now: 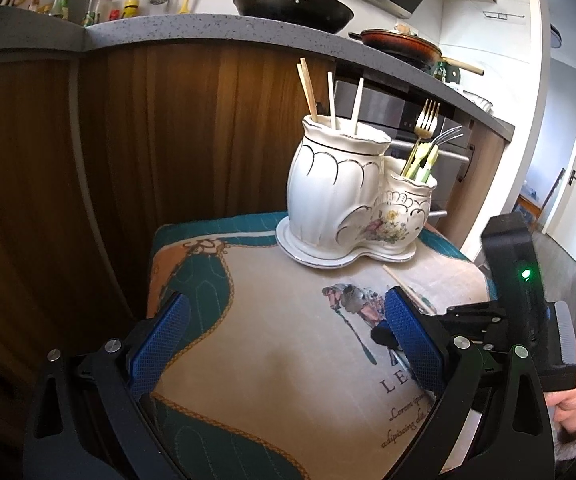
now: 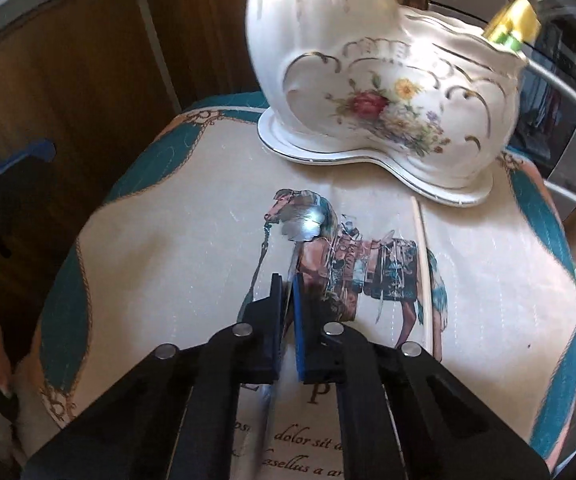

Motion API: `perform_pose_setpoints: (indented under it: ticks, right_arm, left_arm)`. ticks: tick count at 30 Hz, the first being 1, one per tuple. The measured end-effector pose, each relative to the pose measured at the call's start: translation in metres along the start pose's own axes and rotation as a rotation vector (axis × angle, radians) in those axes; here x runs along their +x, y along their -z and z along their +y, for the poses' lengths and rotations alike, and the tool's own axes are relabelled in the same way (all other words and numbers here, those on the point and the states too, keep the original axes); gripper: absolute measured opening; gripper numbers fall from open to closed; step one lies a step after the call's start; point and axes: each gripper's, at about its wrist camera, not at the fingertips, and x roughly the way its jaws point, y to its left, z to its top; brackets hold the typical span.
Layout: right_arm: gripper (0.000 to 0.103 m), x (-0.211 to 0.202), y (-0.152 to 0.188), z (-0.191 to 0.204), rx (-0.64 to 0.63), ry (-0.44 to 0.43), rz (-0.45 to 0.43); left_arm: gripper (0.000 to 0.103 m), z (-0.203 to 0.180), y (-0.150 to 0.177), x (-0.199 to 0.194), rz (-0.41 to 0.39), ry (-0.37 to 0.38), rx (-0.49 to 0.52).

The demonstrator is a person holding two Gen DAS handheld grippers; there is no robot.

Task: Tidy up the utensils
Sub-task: 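Grasp the flower-handled silver spoon with the right tool while the left tool reaches the last chopstick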

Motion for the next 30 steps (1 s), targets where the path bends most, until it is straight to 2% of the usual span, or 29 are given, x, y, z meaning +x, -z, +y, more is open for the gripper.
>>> perform_pose_setpoints:
  ticks: [10,15,20,25,30]
  right_arm:
    - [0.003,-0.058,0.016,-0.033,0.067,-0.061,-0.114]
    - [0.003,-0.100,0.024,-0.060,0.095,-0.042,-0.195]
    - [0.003,-0.112,0.028,-0.084,0.130,-0.010,-0.235]
    - [0.003,-0.114,0.036,-0.100,0.147,0.001,-0.251]
    - [0.003,-0.117,0.047,-0.115,0.166,0.015,-0.266]
  left_arm:
    - [0.097,-0.011,-0.002,0.008,0.037,0.015,0.003]
    - [0.097,-0.044,0.000,0.023,0.088,0.033,0.055]
    - [0.097,-0.085,0.006,0.047,0.164,0.050,0.086]
    - [0.093,-0.117,0.017,0.084,0.288,0.066,0.045]
    - [0.075,-0.145,0.020,0.112,0.344,0.054,0.058]
